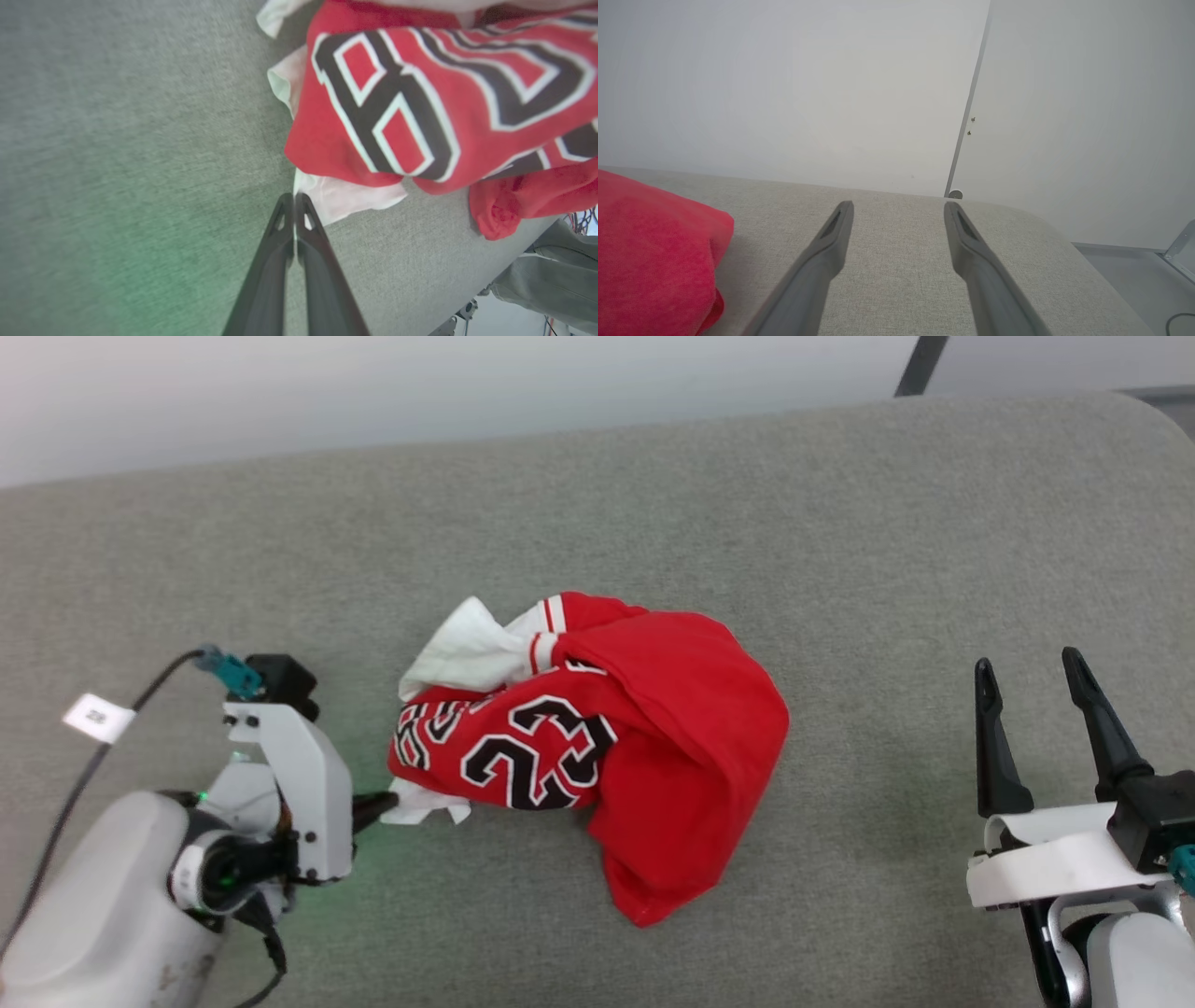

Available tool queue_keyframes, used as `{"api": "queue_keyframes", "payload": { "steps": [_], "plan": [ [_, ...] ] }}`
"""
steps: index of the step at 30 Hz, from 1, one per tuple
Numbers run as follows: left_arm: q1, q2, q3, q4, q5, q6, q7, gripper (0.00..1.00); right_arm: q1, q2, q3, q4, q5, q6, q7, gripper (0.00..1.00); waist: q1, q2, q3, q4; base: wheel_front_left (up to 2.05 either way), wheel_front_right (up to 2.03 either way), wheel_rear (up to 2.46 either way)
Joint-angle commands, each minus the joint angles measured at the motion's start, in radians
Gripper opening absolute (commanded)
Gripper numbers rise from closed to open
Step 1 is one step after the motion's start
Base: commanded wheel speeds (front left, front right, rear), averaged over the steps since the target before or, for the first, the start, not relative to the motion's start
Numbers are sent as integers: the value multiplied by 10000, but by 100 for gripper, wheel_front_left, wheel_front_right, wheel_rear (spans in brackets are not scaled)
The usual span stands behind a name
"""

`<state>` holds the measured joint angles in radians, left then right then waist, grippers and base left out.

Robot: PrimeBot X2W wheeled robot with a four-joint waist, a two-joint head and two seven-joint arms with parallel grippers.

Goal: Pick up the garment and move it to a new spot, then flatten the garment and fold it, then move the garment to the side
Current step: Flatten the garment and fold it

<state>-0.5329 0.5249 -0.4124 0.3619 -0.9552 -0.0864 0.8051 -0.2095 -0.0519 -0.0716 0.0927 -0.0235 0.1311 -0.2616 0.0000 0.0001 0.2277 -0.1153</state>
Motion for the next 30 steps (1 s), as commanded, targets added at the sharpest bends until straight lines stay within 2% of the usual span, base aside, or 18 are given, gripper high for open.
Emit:
{"api": "queue_keyframes", "payload": {
  "steps": [1,5,15,22,29,30],
  "plan": [
    [106,129,71,-109,-5,66,30,0,192,24,-22,11,-80,-6,-46,100,0,-1,-172,177,0,0,0],
    [345,477,254,-665,-25,286,35,0,215,22,-56,57,-70,-6,-46,100,0,-1,-393,402,0,0,0],
    [1271,1828,966,-2004,64,805,-53,0,386,21,-120,154,-87,-6,-46,100,0,-1,-784,828,0,0,0],
    [1865,2763,1403,-1987,508,1059,-461,0,476,23,-45,207,-25,-7,-46,100,0,-1,-916,913,0,0,0],
    [2319,2536,1498,-1367,334,1027,-944,0,524,23,-21,270,24,-7,-42,100,0,-1,-1001,902,0,0,0],
    [2350,2453,1478,-1280,323,1010,-1019,15,541,23,0,280,23,-7,-35,100,0,-1,-1022,902,0,0,0]
  ]
}}
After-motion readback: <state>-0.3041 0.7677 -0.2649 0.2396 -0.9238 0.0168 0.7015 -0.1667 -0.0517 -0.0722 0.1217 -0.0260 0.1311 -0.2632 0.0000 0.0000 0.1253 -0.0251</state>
